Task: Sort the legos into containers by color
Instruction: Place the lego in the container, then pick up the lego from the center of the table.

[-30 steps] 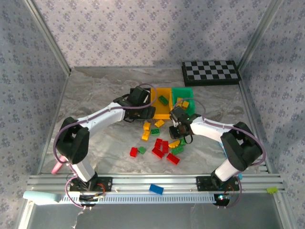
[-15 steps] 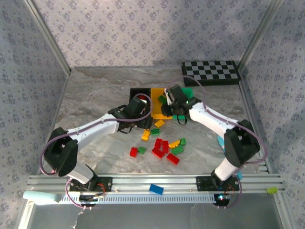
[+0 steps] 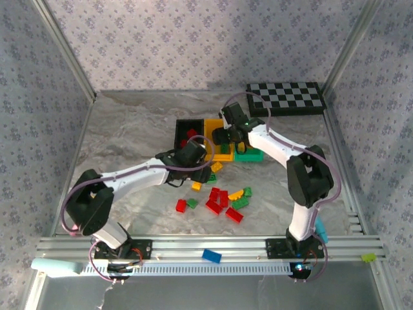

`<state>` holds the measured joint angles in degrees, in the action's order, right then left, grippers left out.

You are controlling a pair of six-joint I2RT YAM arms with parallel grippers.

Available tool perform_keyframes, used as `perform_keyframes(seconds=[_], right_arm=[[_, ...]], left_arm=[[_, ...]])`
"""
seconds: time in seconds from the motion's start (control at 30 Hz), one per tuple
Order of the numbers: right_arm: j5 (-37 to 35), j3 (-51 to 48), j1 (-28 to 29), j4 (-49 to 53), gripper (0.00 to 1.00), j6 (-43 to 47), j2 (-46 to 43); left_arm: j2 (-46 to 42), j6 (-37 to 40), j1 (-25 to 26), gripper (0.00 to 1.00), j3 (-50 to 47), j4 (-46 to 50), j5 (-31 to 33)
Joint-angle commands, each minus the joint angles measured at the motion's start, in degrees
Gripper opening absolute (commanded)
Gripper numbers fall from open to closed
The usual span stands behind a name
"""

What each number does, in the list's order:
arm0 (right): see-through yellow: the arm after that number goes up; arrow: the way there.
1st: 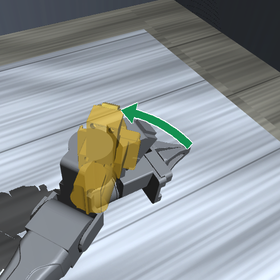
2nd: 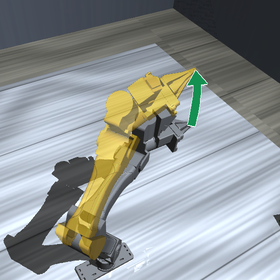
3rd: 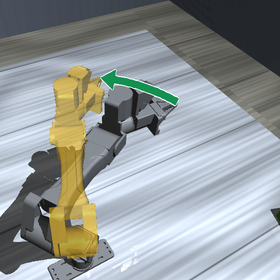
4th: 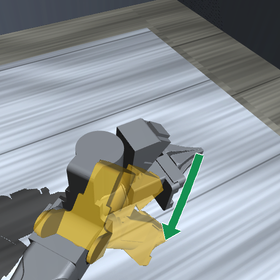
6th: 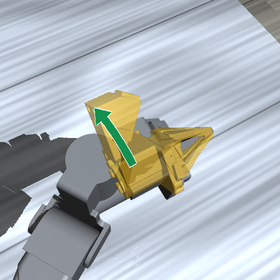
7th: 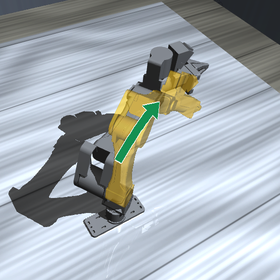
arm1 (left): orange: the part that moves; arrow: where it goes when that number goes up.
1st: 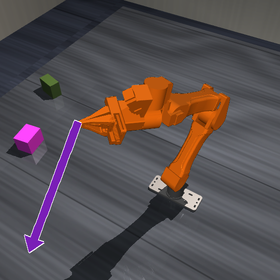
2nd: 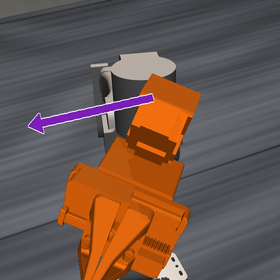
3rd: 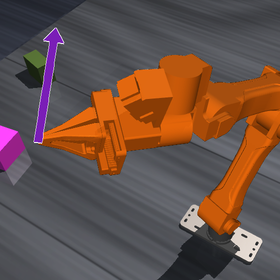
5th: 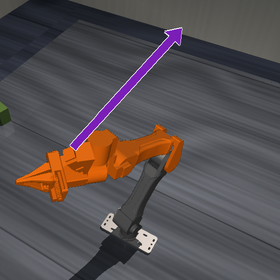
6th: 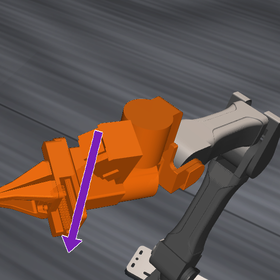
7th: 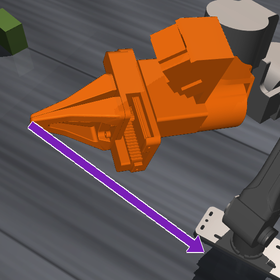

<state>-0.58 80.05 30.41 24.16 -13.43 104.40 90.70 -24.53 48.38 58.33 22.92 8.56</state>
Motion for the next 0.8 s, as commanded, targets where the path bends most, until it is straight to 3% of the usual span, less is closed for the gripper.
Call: perform_keyframes(seconds=[0.0,0.17,0.37,0.57,0.7,0.77], right_arm=[[-1.19,-3.42,0.08,0.89,0.65,0.97,-5.03],[-2.11,-7.70,-0.03,-0.07,0.65,0.70,-9.67],[-2.97,-11.22,-0.01,-1.14,0.65,0.79,-13.82],[-3.55,-14.10,-0.79,-0.91,0.65,1.39,-16.05],[-3.48,-15.53,-1.39,-1.44,0.65,1.17,-17.20],[-3.51,-16.36,-1.59,-1.64,0.65,0.89,-17.64]], left_arm=[[3.57,0.31,0.23,0.83,2.87,0.76,-0.73],[7.63,0.54,0.01,0.78,5.96,3.26,2.19],[10.51,0.08,-1.49,0.75,7.52,2.56,-1.23],[13.98,-0.24,-2.33,0.55,8.19,1.78,-3.81],[13.34,0.49,-2.22,0.33,9.67,2.70,-3.28],[12.70,1.49,-1.78,0.30,11.37,4.24,-3.15]])
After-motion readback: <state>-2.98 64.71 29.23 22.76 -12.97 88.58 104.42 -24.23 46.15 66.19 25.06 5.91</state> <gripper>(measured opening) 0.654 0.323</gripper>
